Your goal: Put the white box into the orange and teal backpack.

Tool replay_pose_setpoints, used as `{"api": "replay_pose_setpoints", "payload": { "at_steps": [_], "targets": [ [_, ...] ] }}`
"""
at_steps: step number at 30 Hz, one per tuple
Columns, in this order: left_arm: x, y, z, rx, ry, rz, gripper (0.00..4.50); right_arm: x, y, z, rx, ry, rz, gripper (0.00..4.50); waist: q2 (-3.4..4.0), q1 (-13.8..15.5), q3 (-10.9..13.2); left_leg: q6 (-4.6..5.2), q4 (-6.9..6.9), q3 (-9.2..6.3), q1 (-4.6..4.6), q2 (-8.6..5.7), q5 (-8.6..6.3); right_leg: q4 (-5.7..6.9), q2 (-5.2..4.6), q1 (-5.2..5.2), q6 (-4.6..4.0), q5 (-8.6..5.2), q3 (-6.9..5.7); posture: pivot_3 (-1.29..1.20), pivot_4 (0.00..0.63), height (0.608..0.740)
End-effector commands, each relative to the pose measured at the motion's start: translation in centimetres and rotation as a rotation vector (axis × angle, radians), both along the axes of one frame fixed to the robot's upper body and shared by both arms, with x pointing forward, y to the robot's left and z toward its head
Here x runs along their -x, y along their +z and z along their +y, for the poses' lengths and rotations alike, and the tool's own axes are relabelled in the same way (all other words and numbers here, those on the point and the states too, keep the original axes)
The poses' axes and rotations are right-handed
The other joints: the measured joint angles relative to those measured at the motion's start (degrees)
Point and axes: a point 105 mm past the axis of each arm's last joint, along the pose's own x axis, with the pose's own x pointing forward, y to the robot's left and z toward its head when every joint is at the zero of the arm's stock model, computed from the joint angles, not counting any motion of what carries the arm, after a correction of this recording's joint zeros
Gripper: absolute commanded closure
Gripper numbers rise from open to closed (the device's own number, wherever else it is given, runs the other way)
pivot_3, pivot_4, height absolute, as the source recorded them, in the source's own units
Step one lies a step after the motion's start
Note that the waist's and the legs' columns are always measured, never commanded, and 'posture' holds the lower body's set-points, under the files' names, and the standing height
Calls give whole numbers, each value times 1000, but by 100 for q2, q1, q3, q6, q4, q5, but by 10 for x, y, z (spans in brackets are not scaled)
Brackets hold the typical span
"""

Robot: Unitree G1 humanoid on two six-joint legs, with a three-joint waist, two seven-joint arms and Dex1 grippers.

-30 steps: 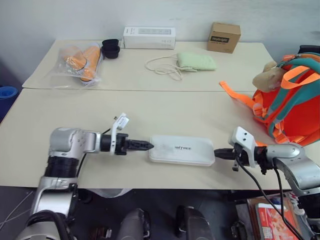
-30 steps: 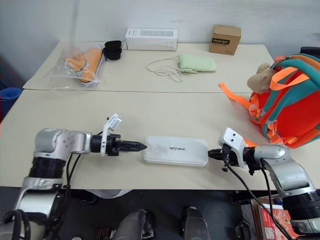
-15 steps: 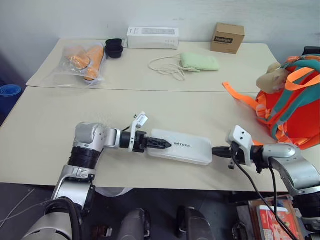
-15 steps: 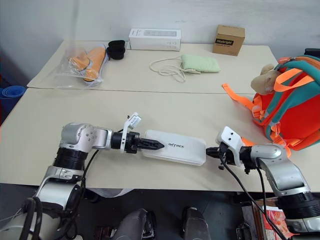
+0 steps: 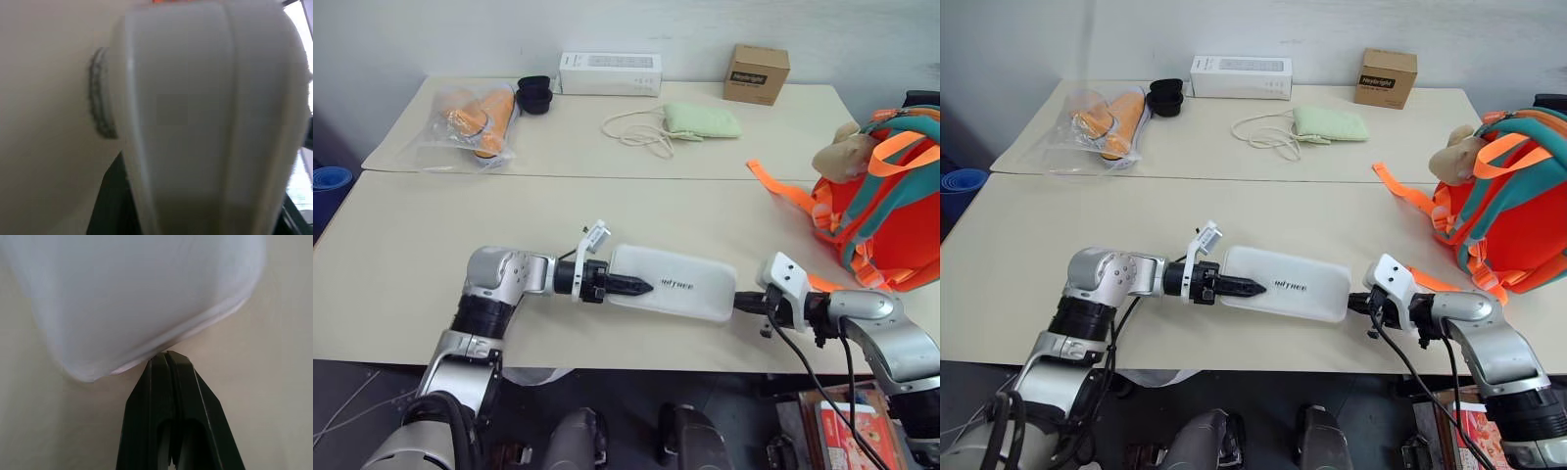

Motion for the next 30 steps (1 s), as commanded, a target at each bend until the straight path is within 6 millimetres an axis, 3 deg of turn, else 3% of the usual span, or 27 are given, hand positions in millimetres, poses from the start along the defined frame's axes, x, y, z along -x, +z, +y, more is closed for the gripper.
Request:
{"api": "replay_pose_setpoints", "payload": {
  "at_steps": [1, 4, 7, 9, 11, 14, 16, 20, 25, 30],
  "targets": [
    [-14, 23, 16, 60, 113, -106, 3202, 8, 8, -3, -11, -16, -26, 4500, 0, 0, 0, 2, 0, -2, -1, 1, 2, 0, 1, -1, 0, 0, 2, 0, 150, 740],
    [-12, 34, 20, 97, 114, -132, 3202, 13, 13, -8, -33, -55, -23, 4137, 0, 1, 0, 3, 0, -3, -4, 2, 3, 1, 5, -4, -1, 0, 0, 0, 150, 740],
    [-13, 65, 33, 185, 162, -174, 3202, 42, 27, -23, -133, -136, 12, 3277, 0, 50, 0, 4, -2, -3, -10, 1, 2, -1, 5, -7, -1, 0, 0, 0, 150, 740],
    [-9, 88, 45, 245, 180, -203, 3202, 63, 40, -45, -182, -251, 1, 2554, 0, 72, 1, 5, -3, -26, -24, 1, 2, -3, 6, -3, -2, -1, -15, 0, 150, 740],
    [-4, 99, 52, 254, 188, -212, 3202, 75, 54, -69, -217, -379, -33, 1863, -5, 57, 2, 7, -3, -29, -28, 0, 1, -1, 8, 1, -1, -1, -21, 0, 150, 740],
    [10, 108, 56, 262, 128, -181, 3202, 81, 83, -107, -277, -565, -118, 778, -6, 16, 2, 20, -3, -17, -12, -7, -8, -23, 10, 12, 14, 8, -25, 0, 150, 740],
    [23, 117, 58, 289, 63, -197, 3202, 83, 99, -123, -311, -628, -163, 100, -6, 11, 2, -2, -3, -10, -4, -10, -25, -19, 8, 13, 18, 10, -21, 0, 150, 740],
    [42, 130, 56, 303, -25, -277, 3202, 61, 124, -146, -377, -717, -254, 46, -7, -64, 2, -18, -3, -8, -5, -2, -29, -8, 10, 1, 6, 4, 7, 0, 150, 740],
    [43, 139, 54, 298, -21, -356, 3202, 21, 130, -150, -460, -747, -290, 46, -7, -115, 2, -3, -9, -10, -4, 3, -3, -4, 24, 0, -5, -3, 4, 0, 150, 740],
    [39, 148, 53, 296, 11, -405, 3202, -19, 120, -158, -453, -840, -315, 46, -6, -119, 2, 1, -8, 1, -5, -1, 3, 2, 42, -4, -4, -2, 10, 0, 150, 740]
  ]
}}
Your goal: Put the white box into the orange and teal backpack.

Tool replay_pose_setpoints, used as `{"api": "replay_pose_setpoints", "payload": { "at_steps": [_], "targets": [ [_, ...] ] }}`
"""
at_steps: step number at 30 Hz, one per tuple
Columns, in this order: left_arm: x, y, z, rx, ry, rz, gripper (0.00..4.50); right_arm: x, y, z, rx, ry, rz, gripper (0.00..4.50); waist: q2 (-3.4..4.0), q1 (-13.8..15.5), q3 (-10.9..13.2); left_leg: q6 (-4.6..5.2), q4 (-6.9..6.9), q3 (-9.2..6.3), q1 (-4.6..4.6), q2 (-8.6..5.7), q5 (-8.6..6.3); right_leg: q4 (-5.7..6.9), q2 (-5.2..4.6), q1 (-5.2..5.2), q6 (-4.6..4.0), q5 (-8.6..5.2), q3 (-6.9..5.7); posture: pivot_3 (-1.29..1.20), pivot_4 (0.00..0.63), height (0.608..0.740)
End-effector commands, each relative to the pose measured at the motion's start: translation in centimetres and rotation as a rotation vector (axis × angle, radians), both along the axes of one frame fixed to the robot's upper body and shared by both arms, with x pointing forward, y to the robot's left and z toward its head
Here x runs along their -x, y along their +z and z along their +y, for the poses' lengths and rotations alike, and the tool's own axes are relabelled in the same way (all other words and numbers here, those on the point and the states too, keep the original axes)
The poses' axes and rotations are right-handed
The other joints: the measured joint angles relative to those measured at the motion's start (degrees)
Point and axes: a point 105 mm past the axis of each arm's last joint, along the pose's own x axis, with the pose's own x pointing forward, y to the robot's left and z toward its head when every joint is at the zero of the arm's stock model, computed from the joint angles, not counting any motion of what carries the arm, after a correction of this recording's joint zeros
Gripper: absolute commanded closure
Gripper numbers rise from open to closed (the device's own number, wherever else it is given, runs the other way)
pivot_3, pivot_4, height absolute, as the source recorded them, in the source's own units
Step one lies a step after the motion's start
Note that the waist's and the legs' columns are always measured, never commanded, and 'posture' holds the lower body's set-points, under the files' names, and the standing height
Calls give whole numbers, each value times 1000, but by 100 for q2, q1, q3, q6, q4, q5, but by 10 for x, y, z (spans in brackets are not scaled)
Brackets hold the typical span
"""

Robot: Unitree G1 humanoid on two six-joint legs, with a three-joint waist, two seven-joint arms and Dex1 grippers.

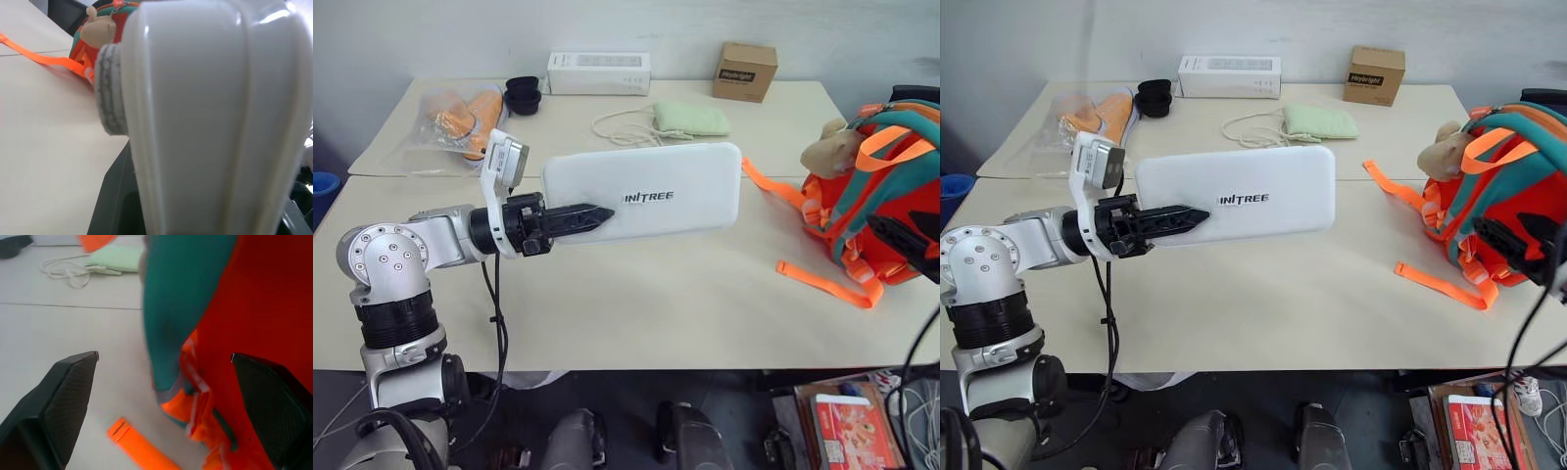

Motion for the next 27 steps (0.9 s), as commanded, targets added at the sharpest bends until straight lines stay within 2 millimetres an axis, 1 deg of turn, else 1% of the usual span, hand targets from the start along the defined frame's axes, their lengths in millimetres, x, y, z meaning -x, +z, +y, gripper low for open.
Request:
{"api": "replay_pose_setpoints", "payload": {
  "at_steps": [1, 3, 5, 8, 11, 14, 17, 21, 24, 25, 26, 27],
  "targets": [
    [6, 18, 0, 27, -6, -96, 3202, -20, 0, -4, -3, -52, -33, 46, 0, 14, 0, -2, 0, 0, 0, 1, 2, -1, 3, 0, 0, 0, 0, 0, 150, 740],
    [6, 19, 1, 30, 1, -99, 3202, -37, 2, 0, -67, -55, -54, 46, 0, -2, 0, -3, 0, 3, -2, 4, 4, 0, 11, 0, 2, 0, 1, 0, 150, 740],
    [5, 19, 1, 26, 13, -102, 3202, -50, 5, 10, -90, -27, -74, 46, 1, -10, 0, 0, 0, 11, -1, 2, 6, 2, 16, -1, 7, 4, 0, 0, 150, 740],
    [4, 20, 1, 24, 21, -110, 3202, -66, 9, 21, -113, -10, -104, 46, 1, -16, 0, -4, 0, 11, -2, 10, 8, 13, 29, -2, 7, 4, 2, 0, 150, 740],
    [2, 21, 3, 26, 47, -120, 3202, -81, 12, 26, -113, -32, -150, 46, 1, -29, 0, -8, -1, 12, -2, 15, 8, 12, 43, -4, 7, 4, 4, 0, 150, 740],
    [-1, 23, 4, 41, 68, -131, 3202, -88, 17, 33, -152, 0, -194, 669, 1, -41, 0, -11, -1, 14, -1, 16, 9, 13, 46, -4, 8, 4, 6, 0, 150, 740],
    [-6, 26, 7, 39, 105, -154, 3202, -87, 18, 45, -143, 84, -198, 1656, 2, -37, 1, -11, -2, 13, -3, 17, 9, 12, 47, -5, 7, 4, 9, 0, 150, 740],
    [-18, 31, 11, 9, 148, -197, 3202, -79, 21, 63, -149, 205, -206, 3196, 3, -57, 1, -12, -2, 15, -3, 18, 8, 13, 51, -6, 7, 4, 8, 0, 150, 740],
    [-25, 36, 13, -2, 159, -224, 3202, -68, 25, 85, -153, 340, -198, 4217, 3, -60, 1, -14, -2, 17, -3, 21, 8, 14, 53, -9, 7, 4, 5, 0, 150, 740],
    [-27, 37, 14, -5, 167, -236, 3202, -64, 26, 94, -145, 393, -191, 4476, 3, -63, 1, -14, -2, 19, -2, 20, 8, 15, 53, -10, 7, 4, 4, 0, 150, 740],
    [-30, 39, 16, -9, 182, -251, 3202, -58, 25, 106, -120, 463, -163, 4476, 3, -67, 1, -15, -4, 21, -2, 20, 8, 15, 53, -12, 7, 4, 4, 0, 150, 740],
    [-36, 41, 20, -8, 218, -269, 3202, -51, 23, 123, -76, 547, -117, 4476, 3, -72, 2, -15, -6, 21, -3, 21, 8, 15, 52, -15, 7, 4, 4, 0, 150, 740]
  ]
}}
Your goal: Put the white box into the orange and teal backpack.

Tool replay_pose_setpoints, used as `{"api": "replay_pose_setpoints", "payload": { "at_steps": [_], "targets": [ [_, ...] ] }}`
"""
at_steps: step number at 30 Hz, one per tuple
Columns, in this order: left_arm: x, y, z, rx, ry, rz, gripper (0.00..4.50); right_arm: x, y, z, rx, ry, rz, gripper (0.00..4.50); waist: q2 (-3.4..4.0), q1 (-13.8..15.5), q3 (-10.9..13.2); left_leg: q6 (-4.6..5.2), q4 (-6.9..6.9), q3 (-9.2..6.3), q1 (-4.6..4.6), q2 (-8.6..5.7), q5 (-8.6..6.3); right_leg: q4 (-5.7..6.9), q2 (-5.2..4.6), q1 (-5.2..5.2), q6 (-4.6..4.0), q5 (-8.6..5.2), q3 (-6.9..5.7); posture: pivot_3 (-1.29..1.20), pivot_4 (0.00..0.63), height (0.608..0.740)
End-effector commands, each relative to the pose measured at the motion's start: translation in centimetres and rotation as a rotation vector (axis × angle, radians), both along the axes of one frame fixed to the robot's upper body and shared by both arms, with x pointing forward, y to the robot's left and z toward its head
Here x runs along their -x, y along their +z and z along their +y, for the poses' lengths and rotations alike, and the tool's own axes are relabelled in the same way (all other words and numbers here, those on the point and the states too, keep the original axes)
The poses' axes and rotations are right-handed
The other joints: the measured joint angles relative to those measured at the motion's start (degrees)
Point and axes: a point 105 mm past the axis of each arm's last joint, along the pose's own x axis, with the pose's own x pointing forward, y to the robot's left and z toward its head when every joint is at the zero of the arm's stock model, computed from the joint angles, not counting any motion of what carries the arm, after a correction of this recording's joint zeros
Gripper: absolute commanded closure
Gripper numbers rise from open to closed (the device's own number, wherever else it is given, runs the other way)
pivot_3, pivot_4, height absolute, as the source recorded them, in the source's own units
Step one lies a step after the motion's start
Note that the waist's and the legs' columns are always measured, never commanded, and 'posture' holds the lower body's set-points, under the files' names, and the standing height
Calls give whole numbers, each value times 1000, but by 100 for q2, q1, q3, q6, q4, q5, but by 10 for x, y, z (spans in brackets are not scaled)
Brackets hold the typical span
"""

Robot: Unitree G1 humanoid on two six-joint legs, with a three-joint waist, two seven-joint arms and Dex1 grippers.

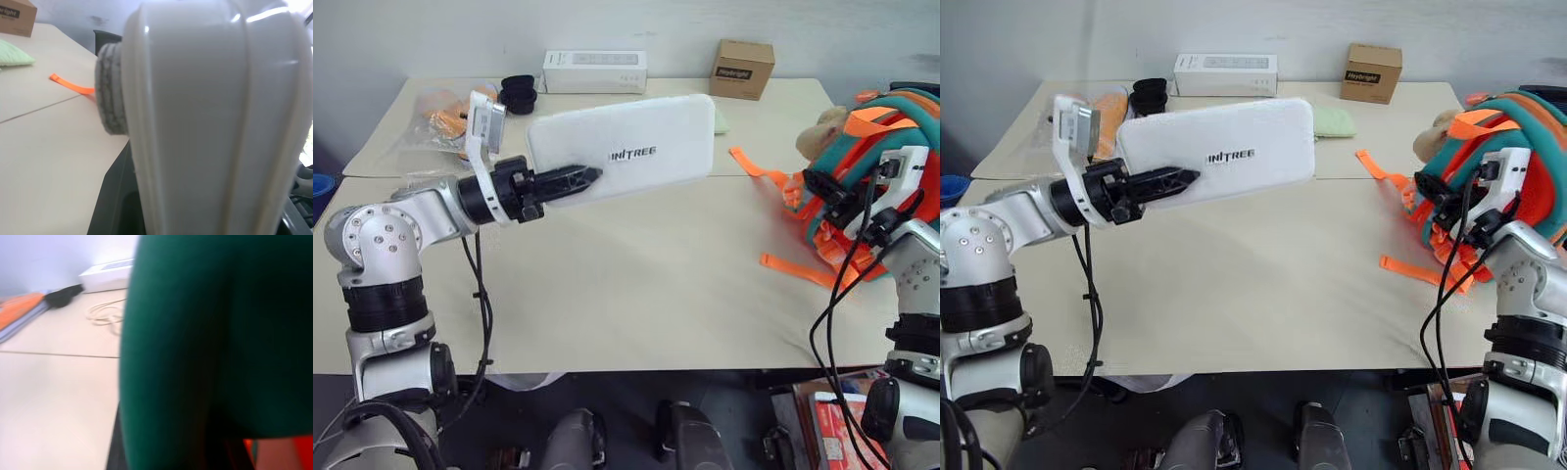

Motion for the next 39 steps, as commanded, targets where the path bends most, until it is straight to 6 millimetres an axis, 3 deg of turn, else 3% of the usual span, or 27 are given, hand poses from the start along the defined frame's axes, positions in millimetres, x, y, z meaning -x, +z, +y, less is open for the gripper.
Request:
{"api": "replay_pose_setpoints", "payload": {
  "at_steps": [1, 7, 9, 14, 16, 21, 25, 31, 39],
  "targets": [
    [-11, 21, 10, 14, 71, -116, 3202, 25, 16, 52, 129, 276, -4, 4476, 2, -15, 1, -1, -2, 1, 0, 0, 0, 1, 0, -2, 0, 0, 1, 0, 150, 740],
    [-22, 27, 19, -14, 116, -172, 3202, 76, 35, 103, 215, 651, 1, 4476, 2, -74, 2, -5, -8, 17, -15, 4, -2, 21, 1, -47, -7, -4, 8, 0, 150, 740],
    [-16, 41, 19, 28, 70, -237, 3202, 104, 39, 114, 262, 808, 27, 4476, 1, -58, 2, -6, -9, 17, -19, 4, -3, 22, 3, -54, -9, -5, 7, 0, 150, 740],
    [-2, 61, 25, 68, 3, -313, 3202, 147, 44, 113, 268, 1009, 110, 4476, -8, -41, 5, 0, 2, 16, -34, 1, -5, 22, -2, -65, -9, -5, 6, 0, 150, 740],
    [1, 65, 26, 69, -9, -326, 3202, 155, 48, 112, 249, 1035, 119, 4476, -9, -35, 6, 3, 3, 16, -33, -2, -6, 23, -8, -64, -8, -5, 7, 0, 150, 740],
    [7, 60, 24, 13, -67, -349, 3202, 154, 52, 106, 222, 1002, 127, 4476, -9, -15, 6, 6, 6, 16, -31, -4, -5, 28, -13, -64, -9, -5, 7, 0, 150, 740],
    [8, 45, 25, -62, -88, -339, 3202, 148, 46, 100, 233, 962, 146, 4476, -9, -2, 6, 5, 5, 17, -31, -5, -5, 27, -12, -65, -9, -5, 7, 0, 150, 740],
    [-16, 2, 22, -253, -70, -348, 3202, 145, 40, 96, 219, 937, 162, 4476, -9, 77, 6, 5, 10, 19, -28, -5, -5, 14, -12, -66, -10, -5, 7, 0, 150, 740],
    [-21, -11, 10, -320, -129, -376, 3202, 143, 24, 95, 209, 908, 186, 4476, -10, 109, 6, 20, 10, 18, -38, -19, -8, 17, -70, -71, -10, -5, -4, 0, 150, 740]
  ]
}}
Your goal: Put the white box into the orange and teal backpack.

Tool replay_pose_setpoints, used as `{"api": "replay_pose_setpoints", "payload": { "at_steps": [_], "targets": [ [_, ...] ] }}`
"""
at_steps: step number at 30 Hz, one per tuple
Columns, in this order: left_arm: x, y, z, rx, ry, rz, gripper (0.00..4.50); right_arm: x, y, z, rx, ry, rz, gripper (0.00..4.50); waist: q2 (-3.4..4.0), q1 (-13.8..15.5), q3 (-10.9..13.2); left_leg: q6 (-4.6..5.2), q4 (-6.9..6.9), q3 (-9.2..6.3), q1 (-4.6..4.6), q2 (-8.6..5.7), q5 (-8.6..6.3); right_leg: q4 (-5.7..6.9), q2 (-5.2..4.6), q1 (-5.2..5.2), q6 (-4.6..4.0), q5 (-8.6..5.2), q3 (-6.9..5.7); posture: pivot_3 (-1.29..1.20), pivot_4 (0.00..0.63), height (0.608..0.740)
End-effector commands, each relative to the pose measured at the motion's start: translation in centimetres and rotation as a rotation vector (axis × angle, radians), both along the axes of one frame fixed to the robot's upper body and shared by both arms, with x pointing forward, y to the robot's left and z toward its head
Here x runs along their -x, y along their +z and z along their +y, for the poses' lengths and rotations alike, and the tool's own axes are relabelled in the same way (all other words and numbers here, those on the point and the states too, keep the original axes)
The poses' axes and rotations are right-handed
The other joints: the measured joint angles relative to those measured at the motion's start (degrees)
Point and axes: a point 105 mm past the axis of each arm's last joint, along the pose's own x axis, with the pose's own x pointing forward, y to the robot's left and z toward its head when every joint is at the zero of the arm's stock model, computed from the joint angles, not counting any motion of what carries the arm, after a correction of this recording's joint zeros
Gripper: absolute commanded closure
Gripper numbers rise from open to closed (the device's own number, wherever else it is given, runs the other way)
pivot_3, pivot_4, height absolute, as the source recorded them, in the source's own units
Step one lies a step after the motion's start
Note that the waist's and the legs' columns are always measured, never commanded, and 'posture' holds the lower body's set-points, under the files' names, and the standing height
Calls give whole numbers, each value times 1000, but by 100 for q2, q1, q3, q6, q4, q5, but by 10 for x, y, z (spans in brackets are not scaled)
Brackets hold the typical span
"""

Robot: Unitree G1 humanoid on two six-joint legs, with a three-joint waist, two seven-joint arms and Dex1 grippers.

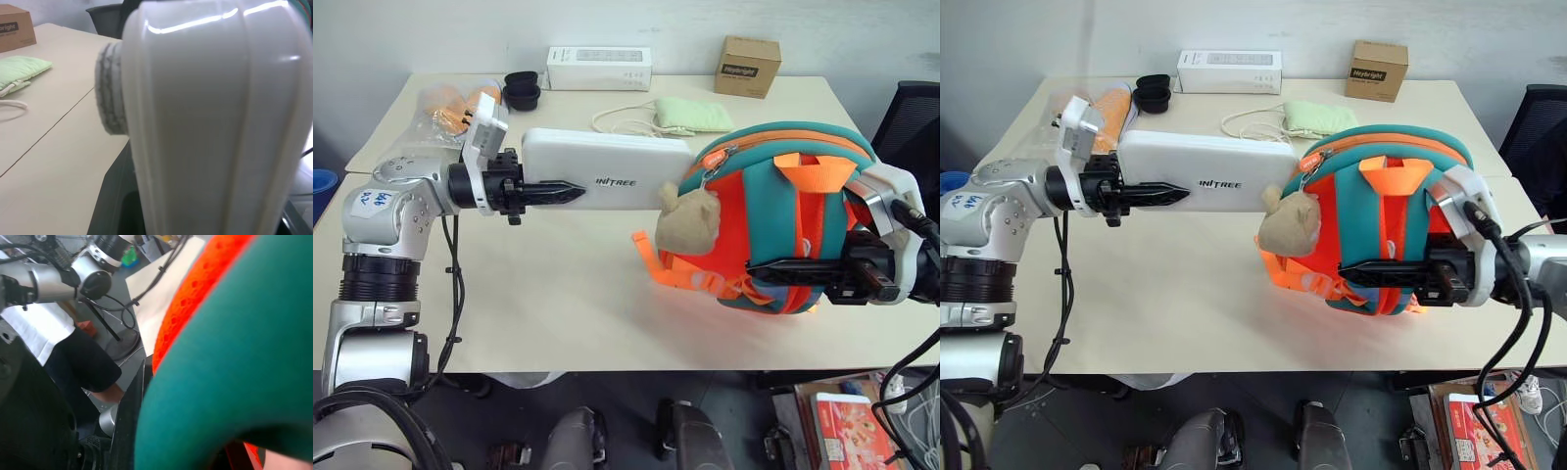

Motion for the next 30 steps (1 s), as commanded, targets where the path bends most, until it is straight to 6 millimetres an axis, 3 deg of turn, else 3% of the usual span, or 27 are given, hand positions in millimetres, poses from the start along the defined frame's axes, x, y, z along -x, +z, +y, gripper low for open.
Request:
{"api": "replay_pose_setpoints", "payload": {
  "at_steps": [1, 11, 21, 27, 30],
  "targets": [
    [3, 12, -11, 5, -73, -40, 3202, 7, 7, 2, -6, 22, -48, 4476, -1, 10, 0, 3, 2, 0, 0, -2, 2, 0, -2, 1, 0, 0, -2, 0, 150, 740],
    [7, 36, -26, -93, -266, -85, 3202, -4, 5, 1, 23, 5, -53, 4476, -7, 4, 4, 11, 8, -2, -6, -8, 4, 5, 15, 0, 3, 1, -11, 0, 150, 740],
    [6, 44, -31, -244, -357, -172, 3202, -8, 2, 3, 34, 8, -60, 4476, -8, -9, 5, 12, 10, -4, -9, -5, 3, 10, 14, -1, 3, 1, -11, 0, 150, 740],
    [7, 68, -19, -230, -323, -226, 3202, -8, -1, 4, 43, 12, -61, 4476, -9, -19, 6, 14, 11, -6, -11, -5, 3, 13, 7, -1, 3, 1, -12, 0, 150, 740],
    [13, 70, -15, -216, -335, -204, 3202, -8, -1, 3, 42, 10, -63, 4476, -9, -34, 6, 14, 11, -6, -13, -4, 3, 16, 9, -2, 3, 1, -13, 0, 150, 740]
  ]
}}
